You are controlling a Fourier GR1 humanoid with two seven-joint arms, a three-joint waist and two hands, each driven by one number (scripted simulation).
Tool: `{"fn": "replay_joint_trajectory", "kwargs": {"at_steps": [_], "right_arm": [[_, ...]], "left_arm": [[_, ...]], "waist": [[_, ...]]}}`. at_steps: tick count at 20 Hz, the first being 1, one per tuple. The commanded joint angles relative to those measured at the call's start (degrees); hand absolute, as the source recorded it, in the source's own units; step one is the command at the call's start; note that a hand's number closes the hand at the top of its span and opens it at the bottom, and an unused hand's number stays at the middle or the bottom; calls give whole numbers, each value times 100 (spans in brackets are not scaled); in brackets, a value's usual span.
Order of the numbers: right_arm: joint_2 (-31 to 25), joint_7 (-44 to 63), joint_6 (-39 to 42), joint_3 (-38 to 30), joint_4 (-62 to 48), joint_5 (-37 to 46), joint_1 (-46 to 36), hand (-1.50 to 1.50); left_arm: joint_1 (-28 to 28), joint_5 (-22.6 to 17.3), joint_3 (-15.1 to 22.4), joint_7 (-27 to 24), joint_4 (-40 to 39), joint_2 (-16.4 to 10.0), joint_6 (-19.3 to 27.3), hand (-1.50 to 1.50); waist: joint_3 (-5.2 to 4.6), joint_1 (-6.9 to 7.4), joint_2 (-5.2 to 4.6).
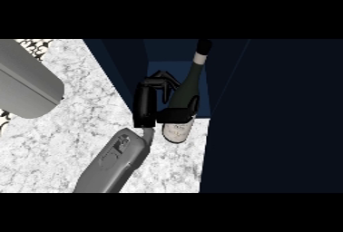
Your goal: Pick up the wine, place it into the cabinet and close the cabinet
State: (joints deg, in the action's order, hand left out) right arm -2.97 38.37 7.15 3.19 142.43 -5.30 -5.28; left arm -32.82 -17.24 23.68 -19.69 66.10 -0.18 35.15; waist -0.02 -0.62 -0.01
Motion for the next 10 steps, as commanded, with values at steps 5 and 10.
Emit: {"fn": "replay_joint_trajectory", "kwargs": {"at_steps": [5,10], "right_arm": [[34,-12,159,5,874,-527,690,-150],[-41,40,60,-247,359,-580,151,-150]], "left_arm": [[-46,-191,-609,-389,-411,-96,-482,150],[-723,-228,-884,-198,-1122,16,-742,150]], "waist": [[3,-4,7],[2,3,-4]]}}
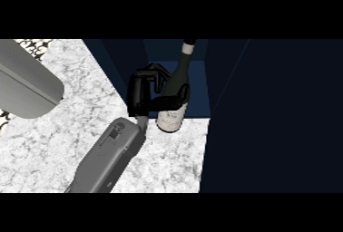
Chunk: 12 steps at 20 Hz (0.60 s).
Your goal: Pick up the wine, place it into the cabinet and close the cabinet
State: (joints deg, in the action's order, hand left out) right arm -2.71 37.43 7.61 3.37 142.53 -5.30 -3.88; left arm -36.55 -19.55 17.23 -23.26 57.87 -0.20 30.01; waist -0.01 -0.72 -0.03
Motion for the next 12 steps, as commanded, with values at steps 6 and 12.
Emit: {"fn": "replay_joint_trajectory", "kwargs": {"at_steps": [6,12], "right_arm": [[160,-122,-4,205,475,-167,323,-150],[-110,197,17,-482,443,-778,-9,-150]], "left_arm": [[-719,-598,-134,-212,-1117,19,-156,150],[-1272,-753,-353,-602,-2192,20,-295,150]], "waist": [[0,-41,-7],[0,-97,-26]]}}
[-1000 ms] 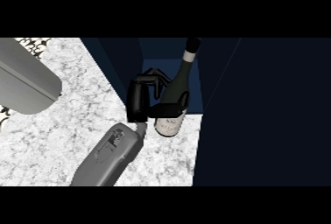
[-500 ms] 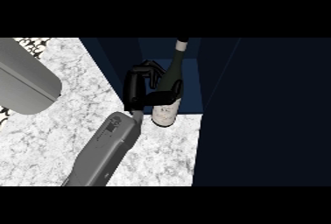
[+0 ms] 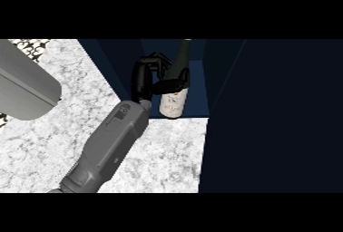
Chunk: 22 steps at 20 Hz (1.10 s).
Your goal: Pick up the wine, place it into the cabinet and close the cabinet
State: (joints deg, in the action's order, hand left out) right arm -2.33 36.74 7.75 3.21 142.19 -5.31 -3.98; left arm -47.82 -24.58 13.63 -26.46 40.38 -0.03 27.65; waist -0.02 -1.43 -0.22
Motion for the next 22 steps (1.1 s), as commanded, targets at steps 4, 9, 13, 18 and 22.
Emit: {"fn": "replay_joint_trajectory", "kwargs": {"at_steps": [4,9,13,18,22], "right_arm": [[-47,176,135,-95,526,-616,196,-150],[197,67,90,293,648,-343,524,-150],[202,124,-60,300,216,-113,-71,-150],[226,-62,82,226,340,-366,200,-150],[228,210,-36,394,405,-183,43,-150]], "left_arm": [[-372,-138,-174,-342,-694,3,58,150],[-976,50,-632,-1007,-1578,3,32,150],[-1327,172,-870,-1085,-1947,-119,139,150],[-1651,133,-1093,-1340,-2489,-88,-63,150],[-1504,-144,-1363,-1397,-2628,2,-254,150]], "waist": [[2,-7,2],[1,-113,-30],[-2,-33,-29],[1,-144,-62],[-4,-126,-53]]}}
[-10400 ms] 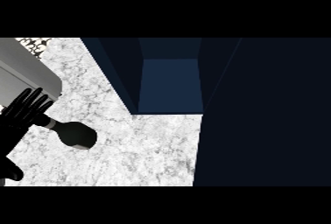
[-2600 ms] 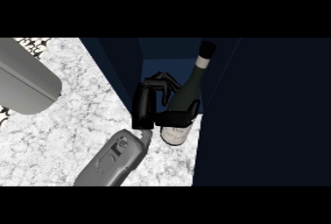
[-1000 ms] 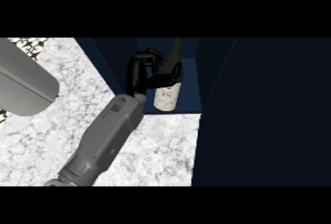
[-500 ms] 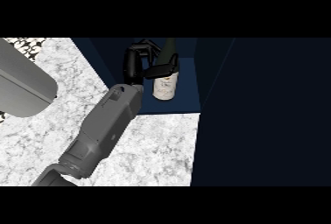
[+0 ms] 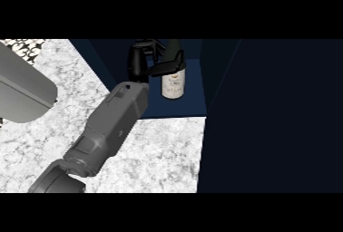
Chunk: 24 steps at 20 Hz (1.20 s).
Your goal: Pick up the wine, place it into the cabinet and close the cabinet
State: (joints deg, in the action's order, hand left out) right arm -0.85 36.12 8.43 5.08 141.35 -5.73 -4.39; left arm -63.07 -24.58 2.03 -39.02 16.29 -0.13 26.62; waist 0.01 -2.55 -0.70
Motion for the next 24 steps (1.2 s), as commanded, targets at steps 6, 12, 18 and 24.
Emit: {"fn": "replay_joint_trajectory", "kwargs": {"at_steps": [6,12,18,24], "right_arm": [[-78,15,60,-175,31,-461,-162,-150],[4,-16,91,183,495,-341,307,-150],[30,-81,71,231,445,-186,332,-150],[80,-133,-35,212,57,-86,-66,-150]], "left_arm": [[-250,-479,-589,-100,-473,13,-314,150],[-322,-480,-659,-280,-682,13,-271,150],[-139,-333,-622,-435,-876,-119,-430,150],[-378,-164,-556,-310,-1083,0,-15,-150]], "waist": [[-2,-88,-50],[-1,-127,-40],[-3,-95,-39],[-3,-116,-68]]}}
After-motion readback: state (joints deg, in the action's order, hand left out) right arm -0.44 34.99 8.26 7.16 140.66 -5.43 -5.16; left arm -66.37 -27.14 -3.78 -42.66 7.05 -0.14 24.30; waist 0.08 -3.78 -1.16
